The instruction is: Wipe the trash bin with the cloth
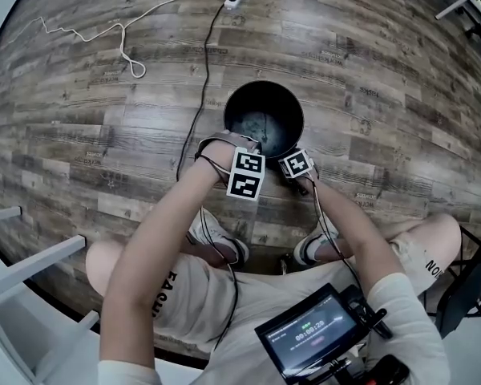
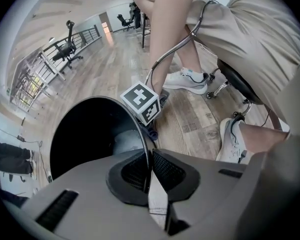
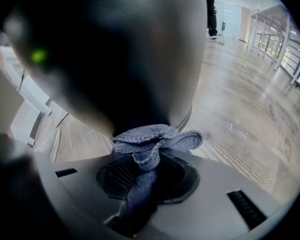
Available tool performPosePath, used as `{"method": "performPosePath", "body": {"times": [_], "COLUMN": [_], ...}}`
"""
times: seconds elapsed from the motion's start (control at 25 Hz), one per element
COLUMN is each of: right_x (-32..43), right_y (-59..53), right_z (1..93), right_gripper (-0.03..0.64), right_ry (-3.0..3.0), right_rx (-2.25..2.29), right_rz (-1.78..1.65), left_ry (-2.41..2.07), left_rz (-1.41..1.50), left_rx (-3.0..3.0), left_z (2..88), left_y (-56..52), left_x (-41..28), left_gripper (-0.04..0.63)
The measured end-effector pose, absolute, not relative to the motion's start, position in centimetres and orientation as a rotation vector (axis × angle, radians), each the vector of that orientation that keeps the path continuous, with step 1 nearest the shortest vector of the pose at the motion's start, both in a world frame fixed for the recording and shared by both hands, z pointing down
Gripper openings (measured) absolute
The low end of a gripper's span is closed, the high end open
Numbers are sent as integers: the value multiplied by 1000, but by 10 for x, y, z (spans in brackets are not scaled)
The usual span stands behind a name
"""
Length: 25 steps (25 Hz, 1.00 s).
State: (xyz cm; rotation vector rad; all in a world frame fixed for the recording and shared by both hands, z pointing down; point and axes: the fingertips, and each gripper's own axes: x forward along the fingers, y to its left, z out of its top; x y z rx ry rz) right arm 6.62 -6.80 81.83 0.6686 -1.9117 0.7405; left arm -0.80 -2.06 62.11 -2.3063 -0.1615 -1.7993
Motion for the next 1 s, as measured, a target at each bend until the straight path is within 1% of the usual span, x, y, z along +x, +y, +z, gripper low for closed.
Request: {"method": "performPosePath", "body": {"times": [0.08, 0.2, 0.56, 0.76, 0.84, 0.92, 1.0], "right_x": [66, 74, 94, 99, 94, 87, 80], "right_y": [-68, -63, -23, -22, -25, -29, -31], "right_z": [818, 803, 702, 638, 616, 600, 591], "right_gripper": [83, 83, 82, 81, 83, 83, 81], "right_ry": [-1883, -1857, -2008, -2089, -2126, -2157, -2176], "right_rx": [668, 647, 509, 588, 631, 658, 668], "right_rz": [771, 718, 711, 824, 858, 861, 848], "left_ry": [-145, -154, -112, 90, 163, 165, 117], "left_rz": [-1800, -1841, -1963, -1993, -1942, -1817, -1731], "left_rx": [-2317, -2353, -2449, -2497, -2570, -2732, -2815], "left_z": [621, 622, 620, 620, 617, 604, 591], "left_y": [-22, -21, -24, -35, -38, -36, -34], "left_x": [-9, -8, -6, 8, 17, 28, 32], "left_gripper": [29, 29, 28, 32, 40, 45, 100]}}
